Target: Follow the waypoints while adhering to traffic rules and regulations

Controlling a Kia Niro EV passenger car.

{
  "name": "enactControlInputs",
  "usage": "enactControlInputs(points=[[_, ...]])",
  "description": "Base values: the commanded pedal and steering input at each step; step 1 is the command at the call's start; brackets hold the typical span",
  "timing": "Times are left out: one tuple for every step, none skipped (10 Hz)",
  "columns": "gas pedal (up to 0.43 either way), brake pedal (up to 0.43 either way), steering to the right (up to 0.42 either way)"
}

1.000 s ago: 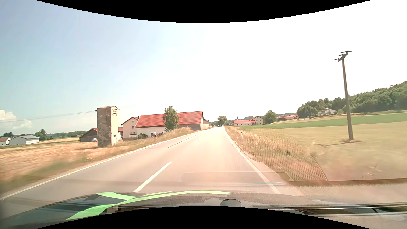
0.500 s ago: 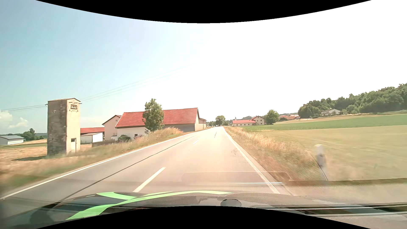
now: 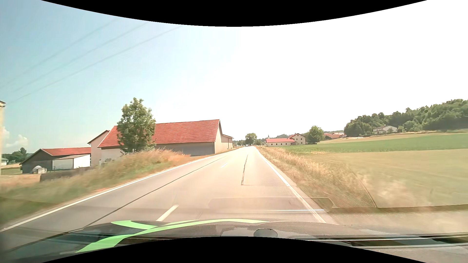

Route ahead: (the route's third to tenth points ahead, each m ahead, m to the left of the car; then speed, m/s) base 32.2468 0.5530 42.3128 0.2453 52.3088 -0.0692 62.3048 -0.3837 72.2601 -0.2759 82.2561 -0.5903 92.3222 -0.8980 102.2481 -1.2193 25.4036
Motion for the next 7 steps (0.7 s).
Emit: enactControlInputs(points=[[0.079,0.000,0.003],[0.079,0.000,0.003],[0.079,0.000,0.003],[0.079,0.000,0.003],[0.079,0.000,0.003],[0.087,0.000,0.003],[0.087,0.000,0.003]])
